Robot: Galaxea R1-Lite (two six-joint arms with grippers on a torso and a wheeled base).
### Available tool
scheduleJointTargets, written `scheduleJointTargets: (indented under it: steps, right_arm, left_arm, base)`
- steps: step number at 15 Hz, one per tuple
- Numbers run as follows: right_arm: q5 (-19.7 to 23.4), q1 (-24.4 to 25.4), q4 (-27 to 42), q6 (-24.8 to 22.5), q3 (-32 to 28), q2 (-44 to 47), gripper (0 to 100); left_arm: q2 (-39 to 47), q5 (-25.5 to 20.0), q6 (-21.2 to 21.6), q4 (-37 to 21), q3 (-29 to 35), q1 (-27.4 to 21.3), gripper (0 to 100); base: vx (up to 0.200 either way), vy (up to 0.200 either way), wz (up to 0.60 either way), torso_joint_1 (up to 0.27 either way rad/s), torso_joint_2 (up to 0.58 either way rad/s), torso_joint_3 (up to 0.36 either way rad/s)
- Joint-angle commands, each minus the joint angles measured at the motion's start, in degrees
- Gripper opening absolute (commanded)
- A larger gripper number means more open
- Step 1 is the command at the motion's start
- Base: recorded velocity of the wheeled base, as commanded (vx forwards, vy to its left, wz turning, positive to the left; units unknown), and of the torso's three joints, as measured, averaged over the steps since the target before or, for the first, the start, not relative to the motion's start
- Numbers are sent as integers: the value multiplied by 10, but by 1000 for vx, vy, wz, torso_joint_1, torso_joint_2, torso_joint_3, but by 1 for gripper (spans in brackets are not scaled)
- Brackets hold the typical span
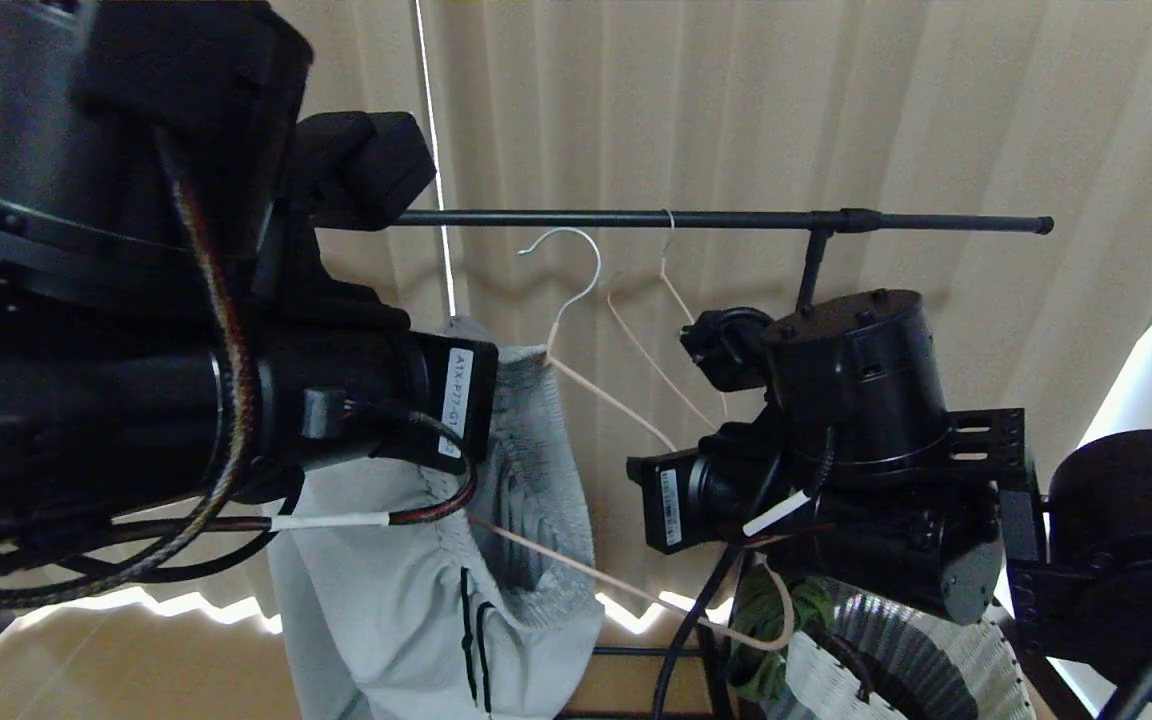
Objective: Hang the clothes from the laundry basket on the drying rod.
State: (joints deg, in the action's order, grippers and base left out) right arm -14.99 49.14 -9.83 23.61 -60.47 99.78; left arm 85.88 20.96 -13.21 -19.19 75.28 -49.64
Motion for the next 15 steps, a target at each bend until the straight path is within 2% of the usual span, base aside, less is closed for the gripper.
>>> scheduleJointTargets:
  steps: [1,2,4,6,10,11,12,15]
  right_arm:
    - [0,-4,-1,0,0,-20,0]
    - [1,-4,-1,0,2,-28,0]
    - [1,-4,-1,-3,3,-37,0]
    - [1,-3,-32,-6,11,-42,0]
    - [4,-3,-117,-58,61,-42,0]
    - [5,-3,-165,-83,86,-42,0]
    - [5,-3,-187,-96,98,-42,0]
    - [5,-3,-198,-106,101,-44,0]
  left_arm:
    - [-36,-31,11,0,-20,0,0]
    - [-44,-52,19,0,-29,0,0]
    - [-46,-55,21,0,-41,0,0]
    - [-46,-55,29,1,-62,-1,0]
    - [-49,-57,28,57,-109,-1,0]
    - [-53,-58,28,61,-117,-1,0]
    - [-56,-69,28,62,-123,-1,100]
    - [-64,-92,30,63,-125,-1,100]
  base:
    - [0,0,0,0,0,0]
    - [0,0,0,0,0,0]
    - [0,0,0,0,0,0]
    - [0,0,0,0,0,0]
    - [0,0,0,0,0,0]
    - [0,0,0,0,0,0]
    - [0,0,0,0,0,0]
    - [0,0,0,0,0,0]
